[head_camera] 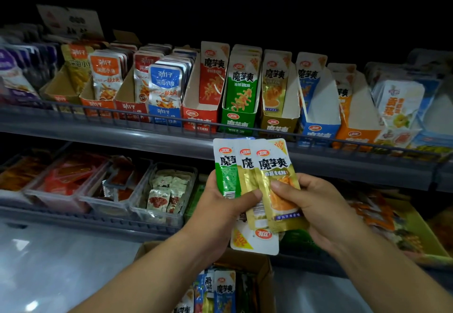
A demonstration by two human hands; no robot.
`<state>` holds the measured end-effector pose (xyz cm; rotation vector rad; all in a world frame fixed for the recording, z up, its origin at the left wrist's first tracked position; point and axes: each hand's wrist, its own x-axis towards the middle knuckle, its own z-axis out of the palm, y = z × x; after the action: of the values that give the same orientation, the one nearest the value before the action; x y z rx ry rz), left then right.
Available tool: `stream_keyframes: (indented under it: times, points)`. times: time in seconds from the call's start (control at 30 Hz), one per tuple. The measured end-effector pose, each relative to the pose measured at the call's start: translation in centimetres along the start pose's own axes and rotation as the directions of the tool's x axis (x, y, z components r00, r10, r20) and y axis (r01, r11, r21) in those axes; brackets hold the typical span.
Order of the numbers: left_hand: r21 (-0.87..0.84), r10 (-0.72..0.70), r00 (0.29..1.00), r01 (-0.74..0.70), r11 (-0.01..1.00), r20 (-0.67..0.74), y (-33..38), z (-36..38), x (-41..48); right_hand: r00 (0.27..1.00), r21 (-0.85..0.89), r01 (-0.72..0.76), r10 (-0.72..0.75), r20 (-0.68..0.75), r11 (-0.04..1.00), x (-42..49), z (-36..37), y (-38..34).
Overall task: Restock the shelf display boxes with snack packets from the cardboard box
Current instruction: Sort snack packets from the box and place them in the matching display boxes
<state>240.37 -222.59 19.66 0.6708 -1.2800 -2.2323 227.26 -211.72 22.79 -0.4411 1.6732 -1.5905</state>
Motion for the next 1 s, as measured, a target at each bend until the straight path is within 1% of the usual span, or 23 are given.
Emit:
stream_keyframes:
  times: [0.13, 0.27, 0.33, 0.4, 0.5, 0.57, 0.8, 0.87, 0.93, 0.97, 1.0]
  points:
    - [0.026, 0.035, 0.999, -0.034, 0.999, -0.033, -0.1, 0.0, 0.1, 0.999, -0.029, -0.008, 0.009, 0.031, 1.000, 0.1, -0.3, 0.1]
    - [-0.046, -0.009, 1.000, 0.008, 0.999, -0.029, 0.2, -0.3, 0.1, 1.000, -0.024, 0.000, 0.000, -0.020, 1.000, 0.6, -1.1, -0.2]
    - [-0.056, -0.016, 0.999, 0.013, 0.998, -0.041, 0.2, -0.3, 0.1, 0.995, -0.023, 0.048, -0.050, -0.087, 0.999, 0.7, -1.9, -0.7]
    - [-0.033, 0.004, 0.998, -0.006, 0.999, -0.059, 0.1, -0.4, 0.2, 0.980, -0.045, 0.134, -0.139, -0.144, 0.990, 0.7, -2.6, -1.1]
    - [0.010, 0.038, 0.994, -0.037, 0.999, -0.107, -0.2, -0.4, 0.3, 0.941, -0.193, 0.251, -0.286, -0.179, 0.949, 0.2, -2.6, -1.4]
    - [0.018, 0.047, 0.991, -0.045, 0.999, -0.124, -0.2, -0.3, 0.3, 0.931, -0.265, 0.266, -0.319, -0.180, 0.927, -0.2, -1.9, -1.2]
    - [0.056, 0.085, 0.994, -0.081, 0.995, -0.074, -0.3, 0.3, -0.1, 0.977, -0.250, 0.191, -0.208, -0.047, 0.949, -1.1, 1.7, 1.3]
    - [0.036, 0.062, 0.997, -0.060, 0.998, -0.053, -0.2, 0.1, -0.2, 0.990, -0.164, 0.134, -0.141, -0.031, 0.977, -0.8, 2.0, 1.7]
    - [-0.043, 0.006, 0.999, -0.008, 0.999, -0.045, 0.1, -0.2, -0.2, 0.996, -0.020, 0.082, -0.083, -0.026, 0.996, -0.5, 1.8, 1.5]
    - [-0.072, -0.015, 0.999, 0.012, 0.997, -0.033, 0.3, -0.4, -0.2, 0.997, 0.029, 0.071, -0.071, -0.014, 0.997, -0.4, 1.6, 1.3]
    - [-0.084, -0.024, 1.000, 0.022, 0.996, -0.014, 0.4, -0.4, -0.2, 0.996, 0.030, 0.084, -0.084, -0.001, 0.996, -0.3, 1.5, 1.1]
